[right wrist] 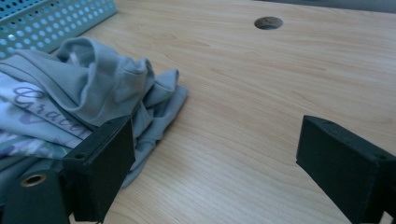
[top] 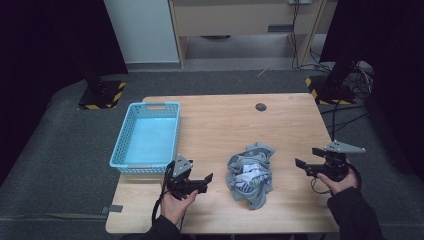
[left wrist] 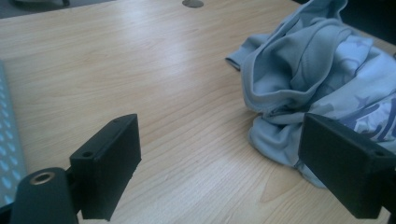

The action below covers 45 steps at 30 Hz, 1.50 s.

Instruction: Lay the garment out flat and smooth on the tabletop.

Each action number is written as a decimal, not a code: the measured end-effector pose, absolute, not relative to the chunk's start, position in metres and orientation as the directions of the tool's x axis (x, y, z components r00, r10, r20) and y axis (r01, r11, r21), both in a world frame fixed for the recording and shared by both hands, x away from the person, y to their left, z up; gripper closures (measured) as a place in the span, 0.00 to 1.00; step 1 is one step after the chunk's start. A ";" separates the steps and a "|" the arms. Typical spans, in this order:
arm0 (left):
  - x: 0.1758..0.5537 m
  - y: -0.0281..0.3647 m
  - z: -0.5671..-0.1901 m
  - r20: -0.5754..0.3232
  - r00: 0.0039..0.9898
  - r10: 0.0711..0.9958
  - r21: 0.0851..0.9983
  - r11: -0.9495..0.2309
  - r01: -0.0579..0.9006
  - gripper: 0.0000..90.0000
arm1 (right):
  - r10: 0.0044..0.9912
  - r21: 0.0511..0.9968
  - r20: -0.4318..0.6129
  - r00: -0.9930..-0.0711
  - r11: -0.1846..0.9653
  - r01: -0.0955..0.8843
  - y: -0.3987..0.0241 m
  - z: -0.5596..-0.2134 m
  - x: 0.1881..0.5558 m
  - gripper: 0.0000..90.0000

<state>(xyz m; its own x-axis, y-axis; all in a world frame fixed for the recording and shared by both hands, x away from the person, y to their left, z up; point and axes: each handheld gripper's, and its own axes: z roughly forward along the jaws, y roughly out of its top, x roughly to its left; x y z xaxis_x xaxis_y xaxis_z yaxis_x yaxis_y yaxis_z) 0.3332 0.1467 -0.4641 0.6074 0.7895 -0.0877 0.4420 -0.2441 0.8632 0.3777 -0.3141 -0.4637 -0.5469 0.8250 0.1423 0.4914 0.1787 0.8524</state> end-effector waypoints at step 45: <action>0.401 0.076 -0.507 -0.256 0.714 0.651 0.784 -0.293 0.548 0.54 | 0.661 0.844 0.235 -0.713 0.225 0.487 -0.235 -0.473 0.415 0.43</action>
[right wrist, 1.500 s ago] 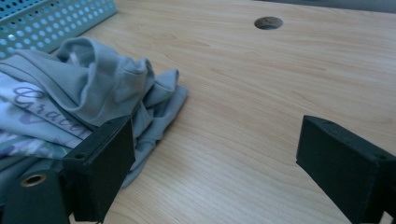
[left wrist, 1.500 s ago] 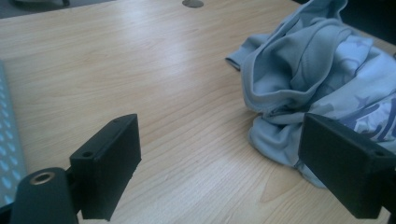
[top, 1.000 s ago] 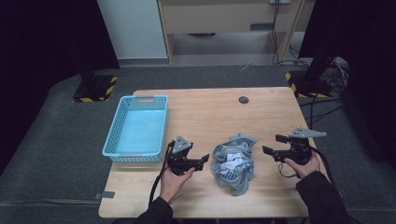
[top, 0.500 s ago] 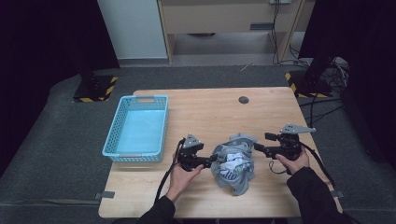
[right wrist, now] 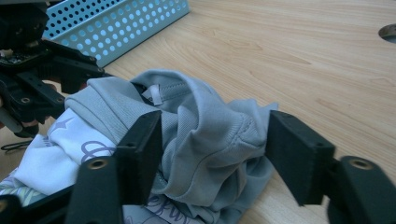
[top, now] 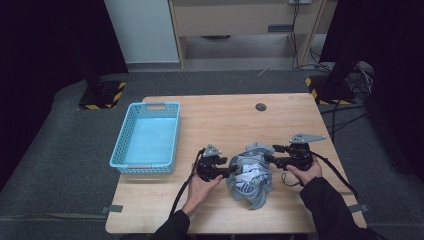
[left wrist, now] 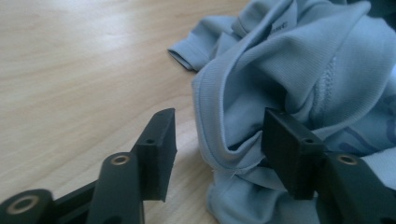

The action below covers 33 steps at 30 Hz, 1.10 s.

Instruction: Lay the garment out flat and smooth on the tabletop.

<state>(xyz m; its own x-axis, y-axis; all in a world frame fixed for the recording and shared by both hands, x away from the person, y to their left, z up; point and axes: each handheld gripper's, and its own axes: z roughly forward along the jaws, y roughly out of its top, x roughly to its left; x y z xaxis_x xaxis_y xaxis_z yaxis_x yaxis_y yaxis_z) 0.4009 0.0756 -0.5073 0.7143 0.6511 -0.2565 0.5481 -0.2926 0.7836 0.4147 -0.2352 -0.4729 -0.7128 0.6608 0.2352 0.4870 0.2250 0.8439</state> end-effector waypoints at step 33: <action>0.394 0.077 -0.486 -0.226 0.682 0.696 0.775 -0.296 0.559 0.98 | 0.664 0.866 0.189 -0.724 0.235 0.441 -0.236 -0.463 0.404 0.92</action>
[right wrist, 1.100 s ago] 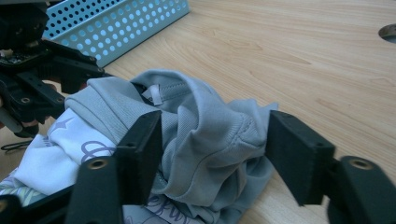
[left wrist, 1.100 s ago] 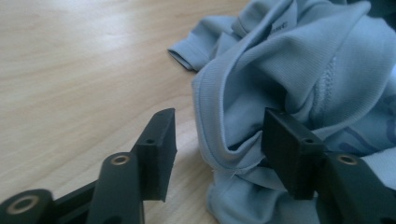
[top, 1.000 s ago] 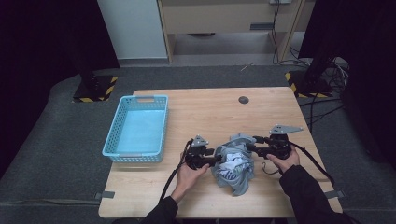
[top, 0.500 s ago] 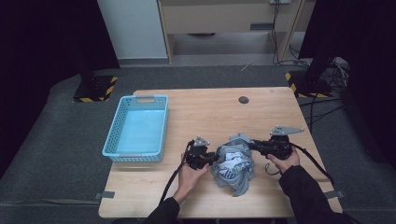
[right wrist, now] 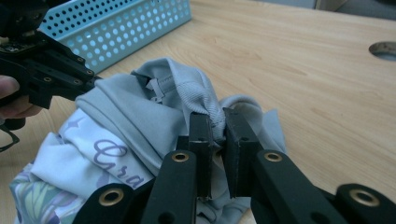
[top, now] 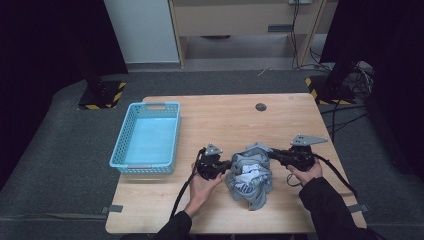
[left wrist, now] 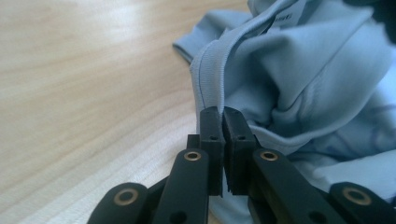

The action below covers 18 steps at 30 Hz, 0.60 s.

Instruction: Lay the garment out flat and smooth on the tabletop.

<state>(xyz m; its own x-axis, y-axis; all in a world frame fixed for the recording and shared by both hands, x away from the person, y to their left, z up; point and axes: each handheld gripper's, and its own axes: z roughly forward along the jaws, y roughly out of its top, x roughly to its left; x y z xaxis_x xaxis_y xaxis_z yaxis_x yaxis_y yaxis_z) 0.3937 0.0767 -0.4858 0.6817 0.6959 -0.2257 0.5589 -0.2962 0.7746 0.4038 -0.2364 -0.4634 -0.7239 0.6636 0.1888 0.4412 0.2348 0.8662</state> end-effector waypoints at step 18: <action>0.377 0.083 -0.431 -0.147 0.722 0.676 0.859 -0.275 0.433 0.98 | 0.647 0.908 0.153 -0.747 0.207 0.365 -0.239 -0.433 0.393 0.93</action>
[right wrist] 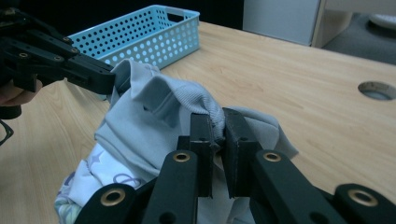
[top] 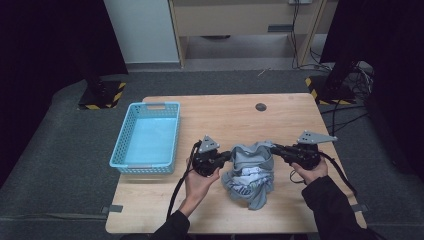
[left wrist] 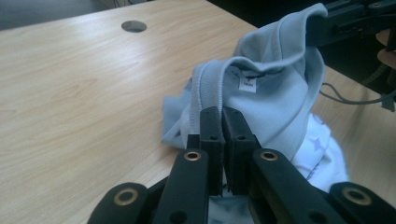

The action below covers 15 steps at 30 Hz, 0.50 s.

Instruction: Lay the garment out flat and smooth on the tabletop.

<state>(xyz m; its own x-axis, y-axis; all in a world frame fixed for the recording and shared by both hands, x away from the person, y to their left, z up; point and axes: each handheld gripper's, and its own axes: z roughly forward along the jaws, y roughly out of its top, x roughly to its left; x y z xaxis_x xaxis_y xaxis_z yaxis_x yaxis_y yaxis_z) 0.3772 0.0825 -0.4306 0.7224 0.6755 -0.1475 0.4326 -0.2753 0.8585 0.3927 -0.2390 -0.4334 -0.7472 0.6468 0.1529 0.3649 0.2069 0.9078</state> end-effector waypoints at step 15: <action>0.389 0.095 -0.355 -0.011 0.700 0.714 0.921 -0.264 0.285 0.99 | 0.665 0.954 0.108 -0.739 0.140 0.266 -0.235 -0.375 0.408 0.93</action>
